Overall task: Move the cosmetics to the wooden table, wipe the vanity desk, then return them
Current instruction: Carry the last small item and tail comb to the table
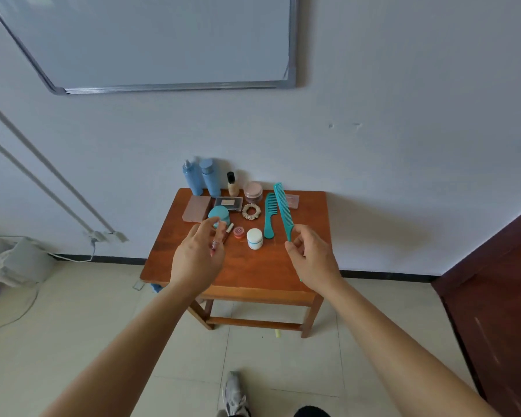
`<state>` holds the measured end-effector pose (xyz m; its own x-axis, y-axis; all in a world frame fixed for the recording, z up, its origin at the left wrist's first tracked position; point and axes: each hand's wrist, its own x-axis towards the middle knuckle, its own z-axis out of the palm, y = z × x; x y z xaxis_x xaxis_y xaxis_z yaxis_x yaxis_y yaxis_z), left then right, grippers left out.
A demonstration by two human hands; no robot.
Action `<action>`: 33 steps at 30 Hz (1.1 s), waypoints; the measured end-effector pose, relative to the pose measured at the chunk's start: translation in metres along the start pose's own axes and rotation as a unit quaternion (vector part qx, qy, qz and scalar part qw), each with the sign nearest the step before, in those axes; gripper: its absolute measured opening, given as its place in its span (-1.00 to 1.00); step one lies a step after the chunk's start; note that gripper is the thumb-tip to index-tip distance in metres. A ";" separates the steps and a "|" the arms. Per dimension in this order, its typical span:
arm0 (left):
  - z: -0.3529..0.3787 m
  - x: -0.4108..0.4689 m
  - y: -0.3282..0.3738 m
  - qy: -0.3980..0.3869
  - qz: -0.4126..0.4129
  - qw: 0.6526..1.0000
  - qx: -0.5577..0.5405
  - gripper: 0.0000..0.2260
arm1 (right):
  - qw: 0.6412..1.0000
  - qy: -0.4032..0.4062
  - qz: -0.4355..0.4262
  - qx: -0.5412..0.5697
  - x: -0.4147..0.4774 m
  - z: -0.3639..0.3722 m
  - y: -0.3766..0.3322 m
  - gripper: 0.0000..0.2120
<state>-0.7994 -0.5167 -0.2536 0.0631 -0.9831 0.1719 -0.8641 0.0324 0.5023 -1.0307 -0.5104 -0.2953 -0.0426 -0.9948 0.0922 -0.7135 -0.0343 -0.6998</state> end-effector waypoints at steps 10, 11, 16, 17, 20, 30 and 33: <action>0.088 0.111 -0.095 -0.185 -0.028 0.982 -0.035 -0.72 | 0.982 -0.042 0.180 -0.020 0.082 0.087 0.008 -0.64; 0.100 0.114 -0.105 -0.211 -0.028 0.976 -0.035 -0.73 | 0.978 -0.046 0.204 -0.018 0.086 0.097 0.010 -0.64; 0.145 0.122 -0.133 -0.315 -0.024 0.949 -0.002 -0.72 | 0.953 -0.051 0.300 -0.012 0.092 0.131 0.029 -0.65; 0.147 0.121 -0.133 -0.317 -0.021 0.948 -0.004 -0.72 | 0.952 -0.051 0.303 -0.009 0.091 0.133 0.030 -0.65; 0.167 0.134 -0.134 -0.322 0.000 0.947 -0.003 -0.72 | 0.942 -0.051 0.332 0.009 0.100 0.147 0.043 -0.63; 0.187 0.130 -0.136 -0.302 0.066 0.949 0.063 -0.74 | 0.927 -0.115 0.356 -0.023 0.094 0.170 0.068 -0.33; 0.182 0.130 -0.133 -0.305 0.047 0.947 0.084 -0.70 | 0.929 -0.142 0.341 -0.030 0.094 0.168 0.072 -0.33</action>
<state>-0.7671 -0.6819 -0.4523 -0.2744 -0.9001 -0.3383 -0.9219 0.1462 0.3588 -0.9681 -0.6229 -0.4561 -0.3192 -0.7684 -0.5547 -0.6256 0.6105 -0.4857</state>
